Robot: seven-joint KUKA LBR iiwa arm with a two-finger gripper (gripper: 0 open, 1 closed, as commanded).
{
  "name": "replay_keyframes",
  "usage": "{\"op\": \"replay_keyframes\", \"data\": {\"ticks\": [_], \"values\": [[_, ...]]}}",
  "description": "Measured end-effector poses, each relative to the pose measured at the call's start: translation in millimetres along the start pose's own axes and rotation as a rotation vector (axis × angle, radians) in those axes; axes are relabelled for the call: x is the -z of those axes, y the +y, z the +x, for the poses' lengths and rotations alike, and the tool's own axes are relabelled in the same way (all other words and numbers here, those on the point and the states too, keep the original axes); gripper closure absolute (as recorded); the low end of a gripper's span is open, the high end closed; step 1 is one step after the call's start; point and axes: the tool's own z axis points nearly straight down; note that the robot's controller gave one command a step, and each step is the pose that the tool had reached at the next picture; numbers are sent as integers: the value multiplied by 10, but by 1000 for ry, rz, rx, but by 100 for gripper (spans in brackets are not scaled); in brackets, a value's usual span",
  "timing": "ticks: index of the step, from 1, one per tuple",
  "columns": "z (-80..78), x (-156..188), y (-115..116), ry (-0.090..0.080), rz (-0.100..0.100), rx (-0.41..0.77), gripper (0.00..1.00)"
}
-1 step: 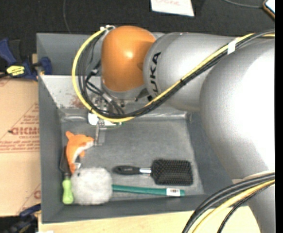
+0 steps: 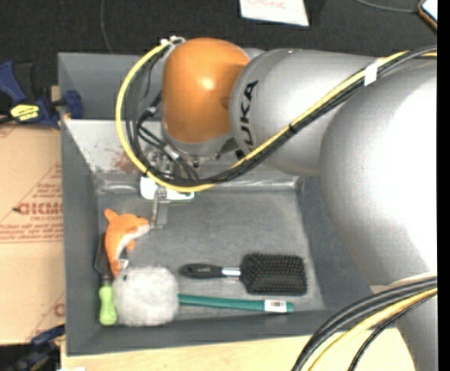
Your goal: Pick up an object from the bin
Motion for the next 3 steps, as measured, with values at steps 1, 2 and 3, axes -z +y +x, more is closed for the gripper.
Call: {"op": "replay_keyframes", "data": {"ticks": [1, 2, 3], "values": [[-45, -963, 303, 3, 0, 461, 0], [-3, -407, 351, -8, -1, 699, 0], [475, -676, 618, 7, -5, 1036, 0]]}}
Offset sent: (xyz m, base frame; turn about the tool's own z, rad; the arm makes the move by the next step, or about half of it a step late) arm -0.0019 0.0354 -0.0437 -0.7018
